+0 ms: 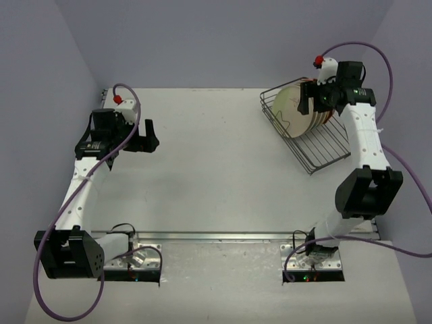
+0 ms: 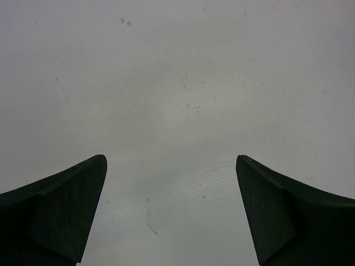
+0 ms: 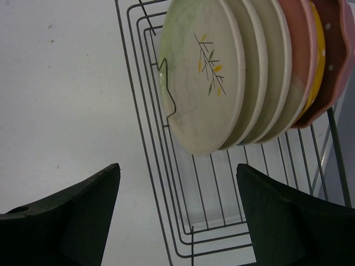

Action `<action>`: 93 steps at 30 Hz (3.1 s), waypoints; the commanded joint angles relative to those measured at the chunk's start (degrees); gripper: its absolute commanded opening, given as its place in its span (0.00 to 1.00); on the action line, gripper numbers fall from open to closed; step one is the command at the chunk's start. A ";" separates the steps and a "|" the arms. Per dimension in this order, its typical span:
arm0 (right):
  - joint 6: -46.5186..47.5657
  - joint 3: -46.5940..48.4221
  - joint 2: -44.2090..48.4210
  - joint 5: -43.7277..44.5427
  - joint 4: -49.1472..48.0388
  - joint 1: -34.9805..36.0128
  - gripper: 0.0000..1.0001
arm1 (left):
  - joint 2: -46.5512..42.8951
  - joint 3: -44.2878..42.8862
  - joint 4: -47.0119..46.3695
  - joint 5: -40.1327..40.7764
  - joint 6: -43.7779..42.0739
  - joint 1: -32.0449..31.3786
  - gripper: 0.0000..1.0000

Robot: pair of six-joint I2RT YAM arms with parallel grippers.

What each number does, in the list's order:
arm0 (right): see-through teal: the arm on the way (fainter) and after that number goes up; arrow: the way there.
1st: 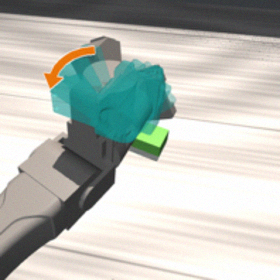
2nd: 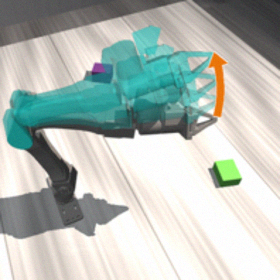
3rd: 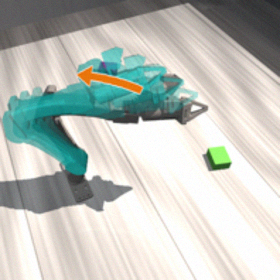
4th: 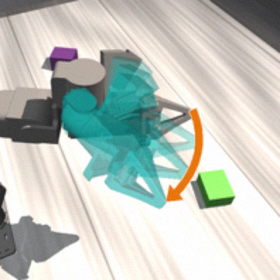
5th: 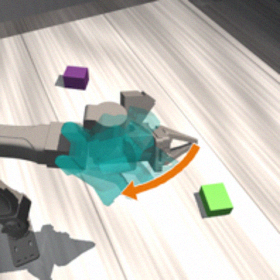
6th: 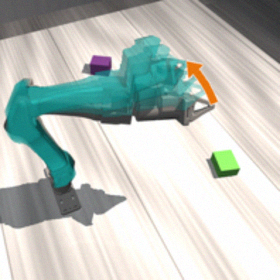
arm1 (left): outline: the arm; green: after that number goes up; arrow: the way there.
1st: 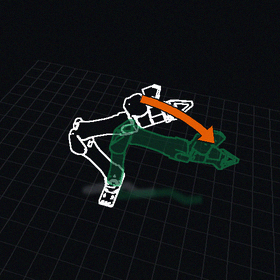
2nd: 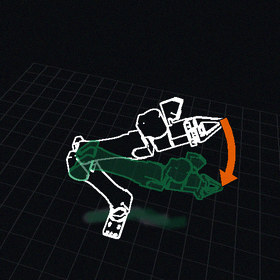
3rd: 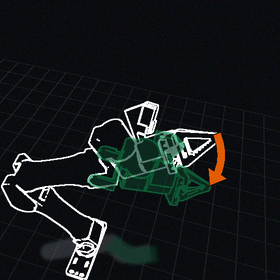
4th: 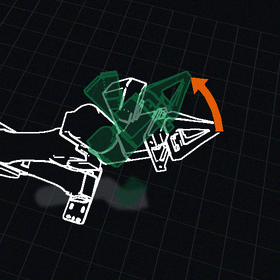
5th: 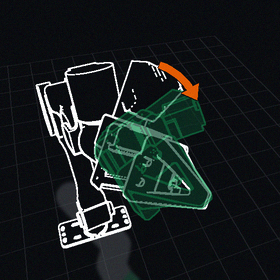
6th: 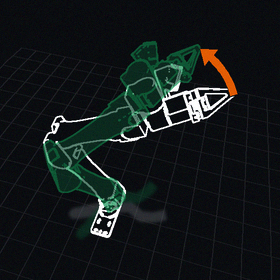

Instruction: Unload the plates from the dish rack

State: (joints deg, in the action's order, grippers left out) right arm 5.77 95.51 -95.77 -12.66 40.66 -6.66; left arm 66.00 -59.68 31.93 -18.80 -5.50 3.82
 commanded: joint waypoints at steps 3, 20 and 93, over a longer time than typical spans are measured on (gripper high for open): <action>4.13 11.12 -8.41 -3.73 3.47 -3.63 0.80 | -2.36 0.11 -3.28 -1.41 0.15 -0.48 1.00; 4.95 18.26 -17.26 -9.04 5.74 -3.89 0.66 | -1.40 0.77 -4.74 -1.56 0.87 -0.48 1.00; -16.64 9.63 5.24 -42.87 -8.29 -3.30 0.00 | -4.12 -1.10 -13.74 -26.09 10.15 -0.39 1.00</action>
State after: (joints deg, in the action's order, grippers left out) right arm -0.38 110.42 -92.11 -32.15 42.05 -10.74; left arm 64.00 -58.20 25.31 -28.92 -0.89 3.77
